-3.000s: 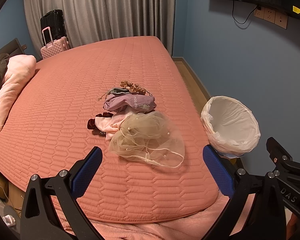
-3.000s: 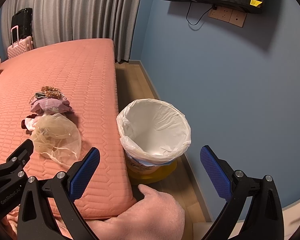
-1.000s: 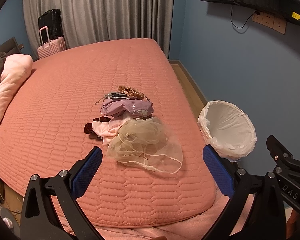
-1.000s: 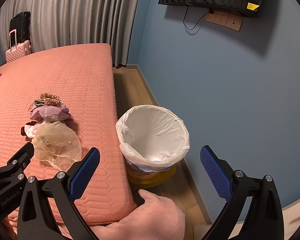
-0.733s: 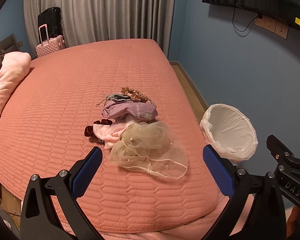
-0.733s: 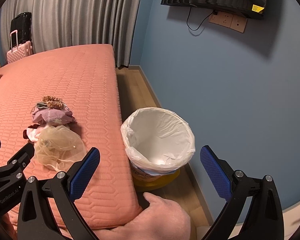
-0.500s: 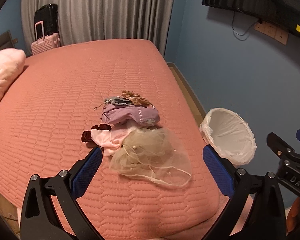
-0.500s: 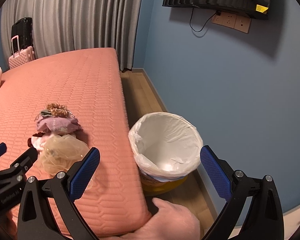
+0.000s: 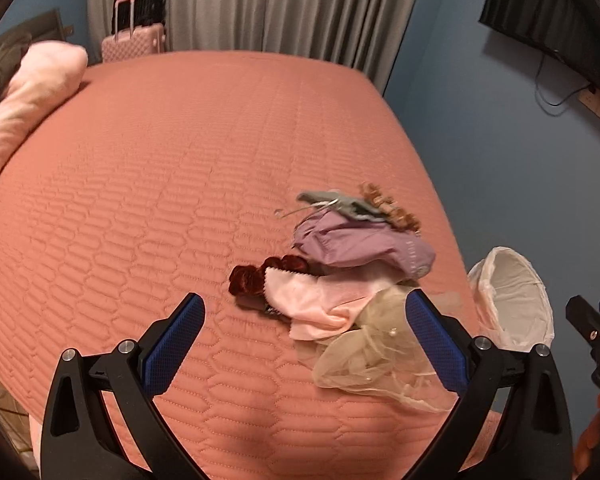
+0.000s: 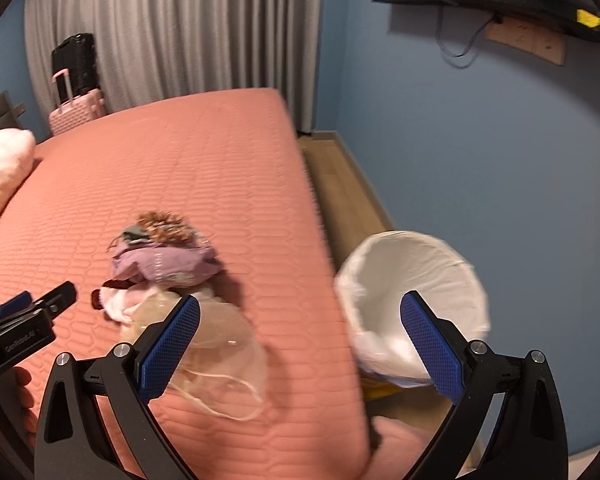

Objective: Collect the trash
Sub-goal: 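Close the right gripper on the beige tulle veil while the left gripper pinches the pink cloth, then carry the veil and pink cloth to the wastebasket and open both grippers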

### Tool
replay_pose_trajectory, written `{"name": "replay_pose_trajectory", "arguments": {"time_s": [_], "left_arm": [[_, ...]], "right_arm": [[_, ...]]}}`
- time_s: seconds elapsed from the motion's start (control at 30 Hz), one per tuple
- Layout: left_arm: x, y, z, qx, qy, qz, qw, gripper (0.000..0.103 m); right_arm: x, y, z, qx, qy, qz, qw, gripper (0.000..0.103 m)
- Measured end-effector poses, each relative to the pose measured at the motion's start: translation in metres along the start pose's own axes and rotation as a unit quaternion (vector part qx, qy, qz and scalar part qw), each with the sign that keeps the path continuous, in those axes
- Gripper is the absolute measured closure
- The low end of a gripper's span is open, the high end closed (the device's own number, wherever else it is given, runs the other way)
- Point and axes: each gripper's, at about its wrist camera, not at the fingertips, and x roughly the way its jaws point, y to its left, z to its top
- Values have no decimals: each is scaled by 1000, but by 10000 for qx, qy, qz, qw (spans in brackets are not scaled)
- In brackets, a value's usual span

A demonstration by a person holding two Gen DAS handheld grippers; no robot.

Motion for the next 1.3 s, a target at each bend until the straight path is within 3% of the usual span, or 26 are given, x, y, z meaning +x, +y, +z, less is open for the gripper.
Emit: {"name": "replay_pose_trajectory", "arguments": {"time_s": [0.17,0.3,0.5,0.57,0.63,0.7,0.83,1.03,1.3], "left_arm": [[12,13,-7,57,92,-44,9999,8],[24,22,-12,33,254,-104,9996,12],[44,24,-14,-92,491,-349,9981,12],[53,23,-12,-261,599,-547,9964,13],[61,22,-11,-379,672,-671,9948,16],[71,17,-8,-392,786,-849,9925,34],[84,7,-9,-343,950,-1079,9890,49],[88,-1,-12,-291,1103,-1334,9845,91],[36,5,-4,-260,715,-1487,9859,96]], "right_arm": [[40,29,-9,-109,318,390,9987,10],[70,45,-16,-186,611,571,9963,27],[117,61,-28,-92,1081,976,9893,66],[126,64,-33,-79,1207,1044,9872,88],[130,65,-38,-52,1313,1142,9847,101],[128,63,-42,-7,1323,1209,9838,102],[113,56,-44,-6,1192,1198,9856,102],[78,40,-26,7,911,1135,9893,102],[27,27,4,59,389,1134,9928,102]]}}
